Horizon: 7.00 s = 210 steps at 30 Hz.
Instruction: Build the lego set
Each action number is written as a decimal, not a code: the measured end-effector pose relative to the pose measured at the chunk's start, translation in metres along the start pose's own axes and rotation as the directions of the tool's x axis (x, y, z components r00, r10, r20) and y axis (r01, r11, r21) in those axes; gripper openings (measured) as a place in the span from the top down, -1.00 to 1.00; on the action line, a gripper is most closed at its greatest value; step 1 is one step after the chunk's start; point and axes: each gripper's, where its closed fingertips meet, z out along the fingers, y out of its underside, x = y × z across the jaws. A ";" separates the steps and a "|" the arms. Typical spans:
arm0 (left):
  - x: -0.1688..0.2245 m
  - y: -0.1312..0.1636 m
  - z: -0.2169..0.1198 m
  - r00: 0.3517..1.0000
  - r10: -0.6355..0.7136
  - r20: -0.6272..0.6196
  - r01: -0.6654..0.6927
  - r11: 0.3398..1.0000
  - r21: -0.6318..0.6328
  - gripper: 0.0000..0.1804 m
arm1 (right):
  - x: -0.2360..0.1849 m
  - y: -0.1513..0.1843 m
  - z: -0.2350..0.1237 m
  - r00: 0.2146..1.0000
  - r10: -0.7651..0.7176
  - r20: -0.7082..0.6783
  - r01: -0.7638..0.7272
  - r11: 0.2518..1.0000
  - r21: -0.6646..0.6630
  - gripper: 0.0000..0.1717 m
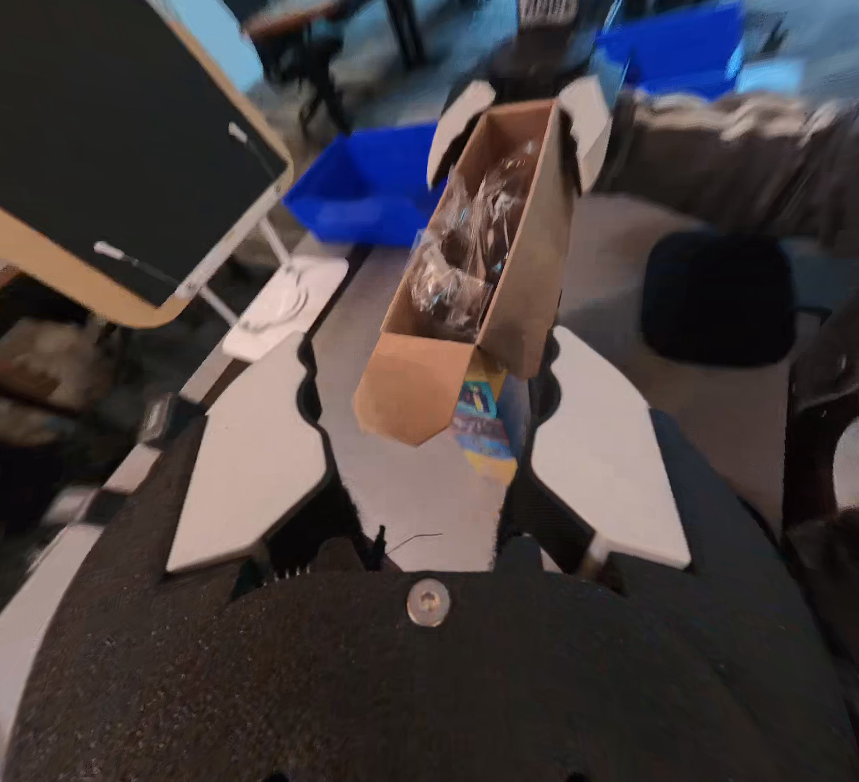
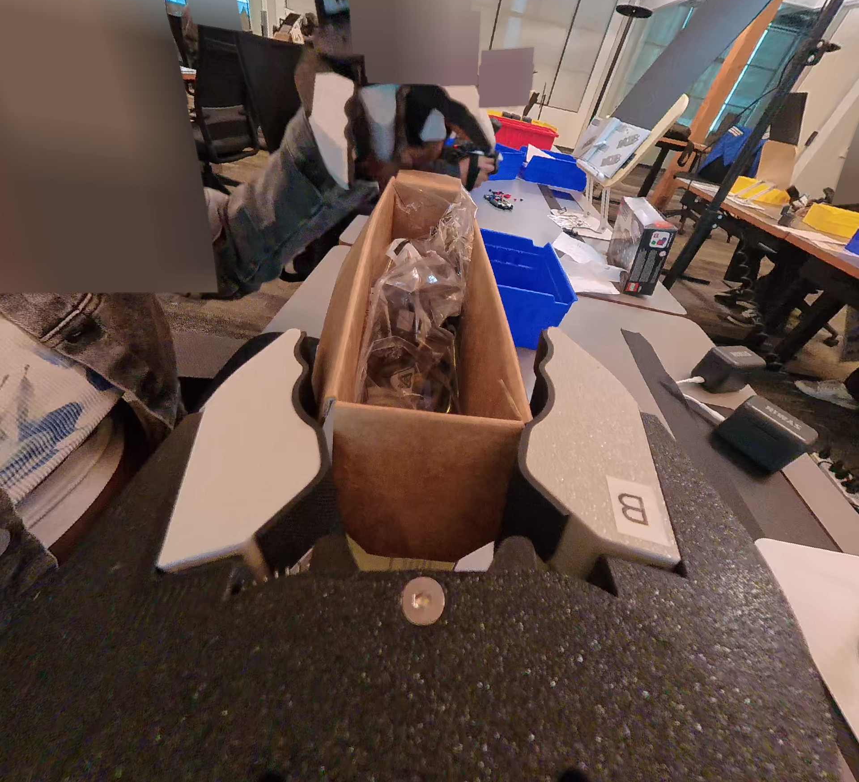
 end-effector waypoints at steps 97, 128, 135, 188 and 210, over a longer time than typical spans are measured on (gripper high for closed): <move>0.023 0.020 0.078 0.994 -0.001 -0.113 0.030 0.966 0.258 0.13 | 0.036 -0.074 0.038 0.958 -0.287 0.009 0.215 0.695 -0.686 1.00; 0.014 0.023 0.079 0.994 -0.047 -0.099 0.071 0.963 0.259 0.14 | 0.076 -0.182 0.012 0.880 -0.354 -0.316 0.218 0.893 -0.394 1.00; 0.004 0.034 0.062 0.996 -0.043 -0.074 0.060 0.967 0.247 0.14 | 0.080 -0.197 -0.046 0.796 -0.372 -0.477 0.180 0.899 -0.400 1.00; 0.070 0.053 0.032 0.788 0.461 0.408 -0.541 0.835 0.100 0.15 | -0.069 0.005 0.035 0.825 -0.557 -0.098 0.371 0.663 -0.650 0.91; 0.043 0.057 0.038 0.810 0.428 0.401 -0.498 0.863 0.087 0.16 | -0.098 -0.069 -0.092 0.608 -0.649 -0.457 0.388 0.745 -0.543 0.99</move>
